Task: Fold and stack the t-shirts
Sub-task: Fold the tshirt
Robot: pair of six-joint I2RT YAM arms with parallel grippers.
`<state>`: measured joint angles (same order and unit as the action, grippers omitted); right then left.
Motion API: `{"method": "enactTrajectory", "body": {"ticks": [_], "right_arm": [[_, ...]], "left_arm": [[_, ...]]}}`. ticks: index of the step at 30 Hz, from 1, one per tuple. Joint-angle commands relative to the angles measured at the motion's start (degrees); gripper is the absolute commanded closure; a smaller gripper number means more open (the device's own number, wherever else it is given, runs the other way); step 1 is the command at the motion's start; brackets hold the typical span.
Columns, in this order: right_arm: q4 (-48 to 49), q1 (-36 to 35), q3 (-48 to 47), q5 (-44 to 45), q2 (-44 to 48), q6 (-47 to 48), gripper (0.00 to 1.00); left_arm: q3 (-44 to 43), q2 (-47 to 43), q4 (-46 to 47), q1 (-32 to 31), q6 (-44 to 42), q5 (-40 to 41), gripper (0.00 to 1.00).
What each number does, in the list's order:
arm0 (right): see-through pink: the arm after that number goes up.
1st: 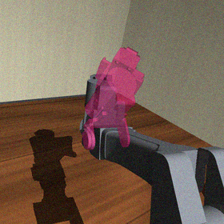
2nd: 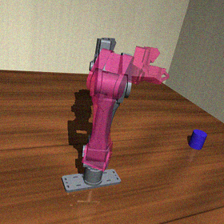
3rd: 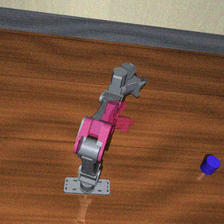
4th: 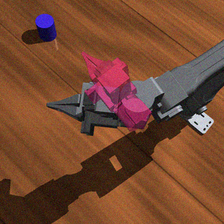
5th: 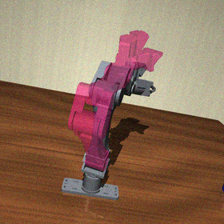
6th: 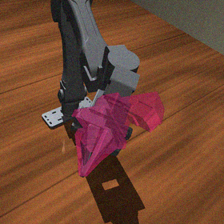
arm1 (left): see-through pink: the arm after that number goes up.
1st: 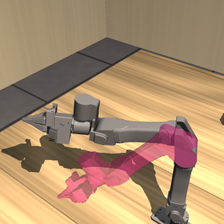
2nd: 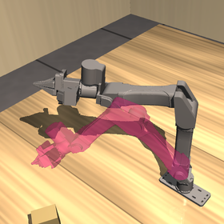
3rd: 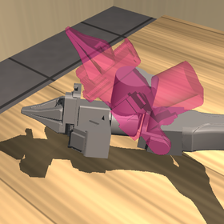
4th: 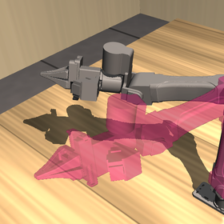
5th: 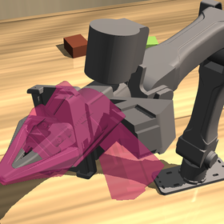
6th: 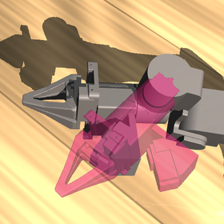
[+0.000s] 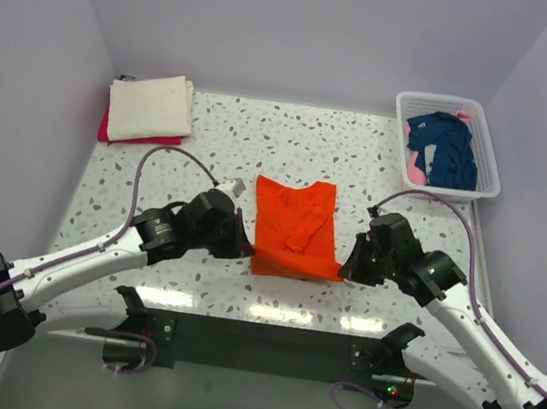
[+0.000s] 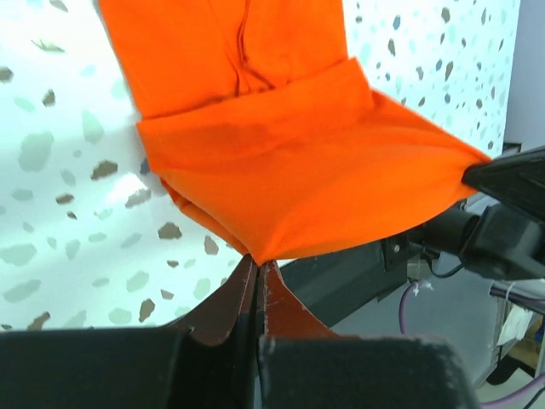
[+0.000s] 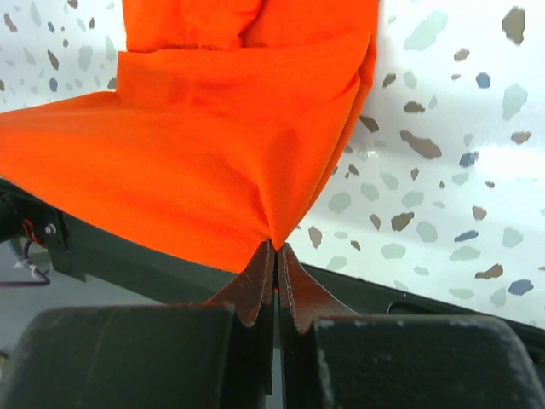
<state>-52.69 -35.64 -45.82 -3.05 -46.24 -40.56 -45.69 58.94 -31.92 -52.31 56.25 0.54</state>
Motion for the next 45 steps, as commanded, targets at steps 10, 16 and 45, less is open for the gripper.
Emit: {"method": "enactTrajectory", "body": {"ticks": [10,16,45], "right_arm": [[13.3,8.3,-21.5,0.6,-30.5,9.5,0.99],[17.1,14.0,-36.8,-4.3,-49.4,13.6,0.94],[26.7,16.2,-37.9,-1.2,-64.3,18.9,0.41]], "left_arm": [[-18.7,21.3,5.1,19.7,-17.7,-13.2,1.00],[-26.5,37.5,12.8,28.0,-18.3,-18.5,1.00],[-24.4,48.8,22.5,32.1,-18.8,-15.1,0.45]]}}
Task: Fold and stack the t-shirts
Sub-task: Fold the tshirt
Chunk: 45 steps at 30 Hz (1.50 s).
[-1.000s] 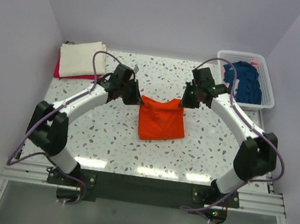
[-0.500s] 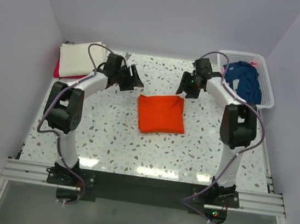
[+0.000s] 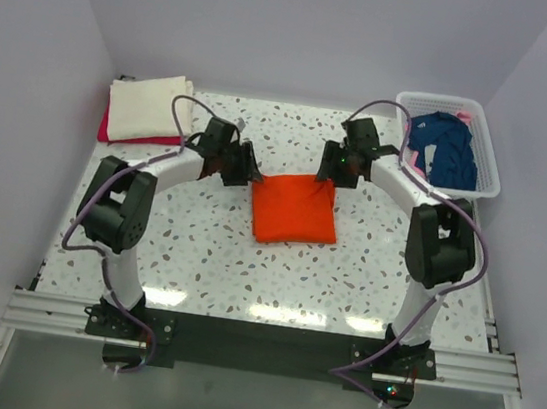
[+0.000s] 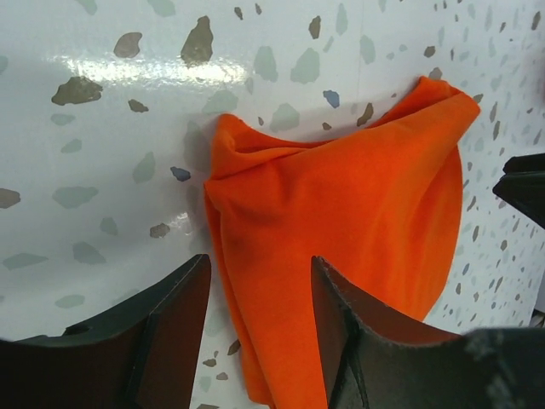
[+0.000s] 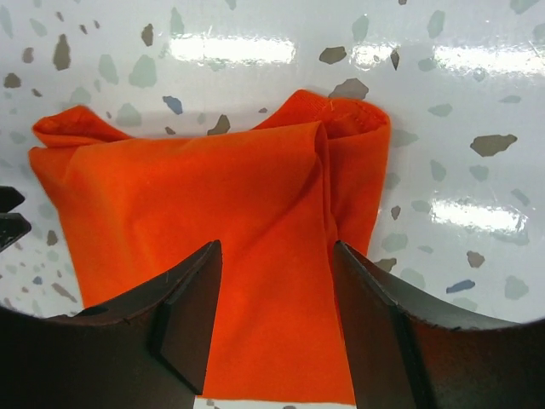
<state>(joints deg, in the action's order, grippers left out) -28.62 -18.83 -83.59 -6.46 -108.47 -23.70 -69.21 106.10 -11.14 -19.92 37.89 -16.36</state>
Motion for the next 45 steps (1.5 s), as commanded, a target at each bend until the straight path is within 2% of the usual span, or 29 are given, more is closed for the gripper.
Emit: {"method": "enactTrajectory", "body": {"ticks": [1,8,12,17,21,24,29,33,38,42,45], "right_arm": [[2.8,-0.8,0.1,2.8,-2.6,2.2,0.41],[3.2,-3.6,1.9,6.3,-6.1,2.5,0.41],[2.3,-6.1,4.0,9.3,-6.1,1.6,0.41],[3.4,-8.3,11.5,8.7,-1.7,-1.4,0.43],[5.3,-10.4,22.5,8.0,5.9,-5.0,0.44],[6.6,-13.1,29.6,7.0,13.1,-8.3,0.44],[6.5,-16.5,36.5,7.5,23.9,-11.3,0.43],[2.7,-16.4,34.4,11.5,28.4,-9.5,0.40],[-2.0,-16.3,29.5,17.2,27.2,-8.3,0.40],[-3.0,-15.8,29.1,18.9,26.1,-9.1,0.41],[-3.4,-15.4,30.1,20.4,26.1,-9.5,0.40]], "left_arm": [[-1.4,2.1,1.6,-0.7,-0.5,2.1,0.45],[-2.7,6.5,1.8,-3.5,-0.3,4.1,0.44],[-1.0,6.0,2.2,-6.5,2.2,7.0,0.47],[8.4,-1.4,4.6,-8.6,6.9,10.2,0.50],[18.4,-10.0,5.6,-9.5,8.8,10.9,0.51],[22.4,-16.8,4.5,-9.8,8.8,11.2,0.51],[29.7,-26.9,2.5,-10.2,8.5,11.3,0.50],[28.1,-28.8,0.6,-10.1,5.5,12.7,0.49],[19.1,-21.7,-1.5,-10.1,0.6,10.2,0.48],[12.7,-16.0,-2.9,-10.2,-3.3,9.2,0.46],[11.2,-12.7,-3.6,-10.2,-4.4,8.6,0.45]]}}
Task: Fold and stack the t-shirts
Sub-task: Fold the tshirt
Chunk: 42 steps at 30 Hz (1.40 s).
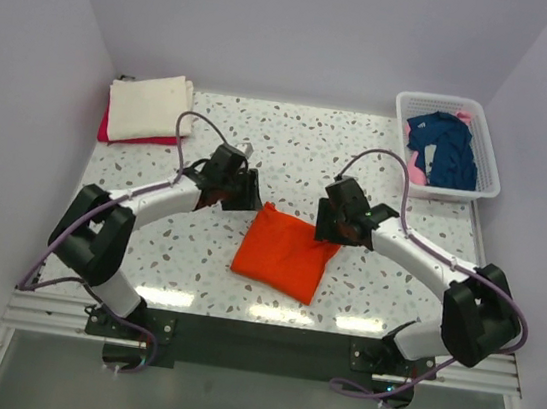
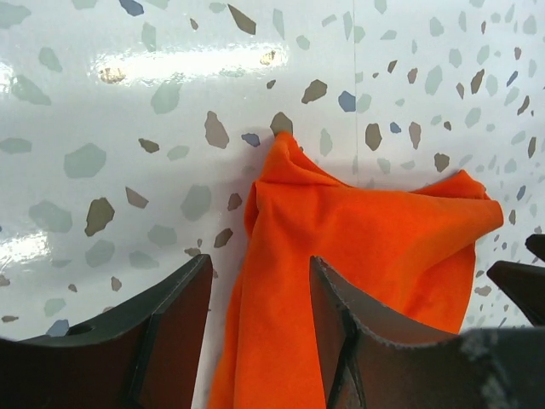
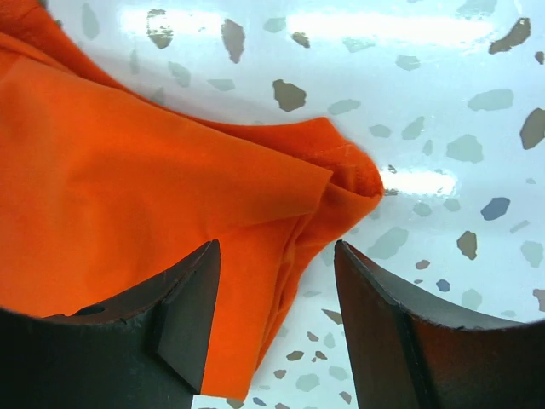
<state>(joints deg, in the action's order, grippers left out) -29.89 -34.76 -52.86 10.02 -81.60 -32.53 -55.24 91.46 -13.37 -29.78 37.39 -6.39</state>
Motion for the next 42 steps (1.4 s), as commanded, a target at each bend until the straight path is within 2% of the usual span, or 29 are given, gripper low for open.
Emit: {"method": "enactTrajectory", "body": {"ticks": [1,8,12,20,26,30,34,36,42], "right_arm": [[-1.4,1.2,-0.2,3.4,-0.8,-0.7,0.40],[5.9,4.0,2.6,-6.7,-4.8,1.4,0.37],[9.4,4.5,0.7,-9.9,-9.5,2.6,0.37],[12.5,5.6,-5.8,-14.9,-17.0,4.8,0.38],[9.1,5.6,-9.1,-12.6,-15.7,5.6,0.38],[7.9,5.7,-8.1,-10.8,-12.0,5.9,0.38],[8.0,5.7,-8.0,-10.2,-10.8,6.3,0.38],[7.7,5.7,-8.7,-10.2,-11.7,6.6,0.38],[8.5,6.2,-9.4,-9.3,-14.2,7.2,0.39]], "left_arm": [[-2.7,2.8,-1.3,-0.4,-3.9,-2.0,0.45],[5.4,-0.9,3.3,-1.6,0.4,-3.1,0.45],[11.3,-4.7,5.6,-4.0,5.2,-2.0,0.45],[16.2,-10.0,7.0,-9.2,11.1,0.2,0.45],[12.7,-12.0,0.4,-8.5,8.1,7.9,0.44],[8.2,-11.9,-3.6,-4.2,4.9,10.5,0.45],[4.9,-8.2,-3.2,-1.1,2.3,9.5,0.46],[2.3,-4.3,-2.6,-0.2,1.0,8.1,0.51],[-2.1,2.6,-2.3,0.1,0.4,6.7,0.56]]}}
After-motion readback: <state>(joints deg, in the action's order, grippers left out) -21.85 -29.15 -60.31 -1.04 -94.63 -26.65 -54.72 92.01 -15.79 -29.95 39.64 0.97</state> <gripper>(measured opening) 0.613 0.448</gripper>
